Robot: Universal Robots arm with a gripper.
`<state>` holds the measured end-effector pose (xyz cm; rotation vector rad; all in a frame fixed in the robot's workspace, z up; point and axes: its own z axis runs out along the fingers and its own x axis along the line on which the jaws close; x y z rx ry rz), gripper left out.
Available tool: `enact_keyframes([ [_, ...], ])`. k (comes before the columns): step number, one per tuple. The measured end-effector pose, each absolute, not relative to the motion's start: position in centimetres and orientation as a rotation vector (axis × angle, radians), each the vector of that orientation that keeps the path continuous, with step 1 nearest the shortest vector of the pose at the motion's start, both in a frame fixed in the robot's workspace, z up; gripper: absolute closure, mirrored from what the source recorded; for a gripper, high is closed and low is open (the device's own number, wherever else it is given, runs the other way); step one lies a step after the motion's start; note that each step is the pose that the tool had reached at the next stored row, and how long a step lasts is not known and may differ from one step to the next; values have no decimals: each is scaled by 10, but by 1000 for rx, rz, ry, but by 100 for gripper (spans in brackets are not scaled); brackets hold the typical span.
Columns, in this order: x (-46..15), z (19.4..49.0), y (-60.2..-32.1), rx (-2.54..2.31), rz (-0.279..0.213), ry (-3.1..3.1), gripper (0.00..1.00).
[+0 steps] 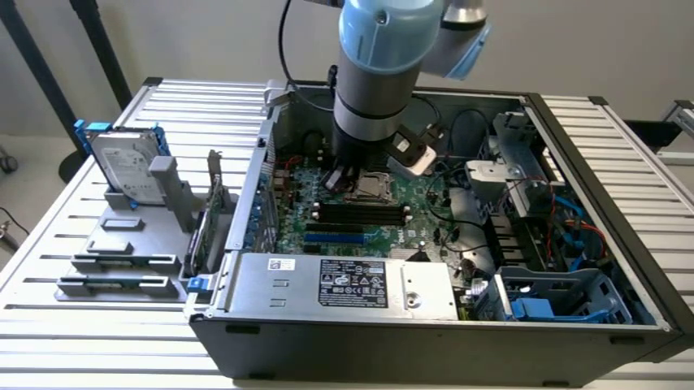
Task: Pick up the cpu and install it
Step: 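Install the first cpu locking lever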
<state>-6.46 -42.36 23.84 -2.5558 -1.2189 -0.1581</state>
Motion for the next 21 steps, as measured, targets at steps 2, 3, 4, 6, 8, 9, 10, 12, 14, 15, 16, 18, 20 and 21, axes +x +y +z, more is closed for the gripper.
enact_keyframes([
  [2, -66, 235, -424, -2560, -156, -1220, 89],
  [3, -67, 234, -424, -2561, -155, -1221, 89],
  [4, -68, 232, -424, -2562, -154, -1221, 89],
  [6, -70, 228, -424, -2563, -154, -1222, 89],
  [8, -71, 224, -424, -2563, -154, -1222, 89],
  [9, -72, 223, -423, -2563, -154, -1222, 89],
  [10, -73, 221, -423, -2563, -154, -1222, 89],
  [12, -74, 217, -423, -2563, -153, -1222, 89],
  [14, -75, 214, -422, -2563, -153, -1223, 89],
  [15, -75, 213, -421, -2562, -153, -1223, 89],
  [16, -76, 212, -420, -2562, -153, -1223, 89],
  [18, -77, 211, -417, -2562, -153, -1224, 89],
  [20, -77, 211, -415, -2562, -153, -1225, 89],
  [21, -78, 210, -415, -2561, -153, -1225, 89],
])
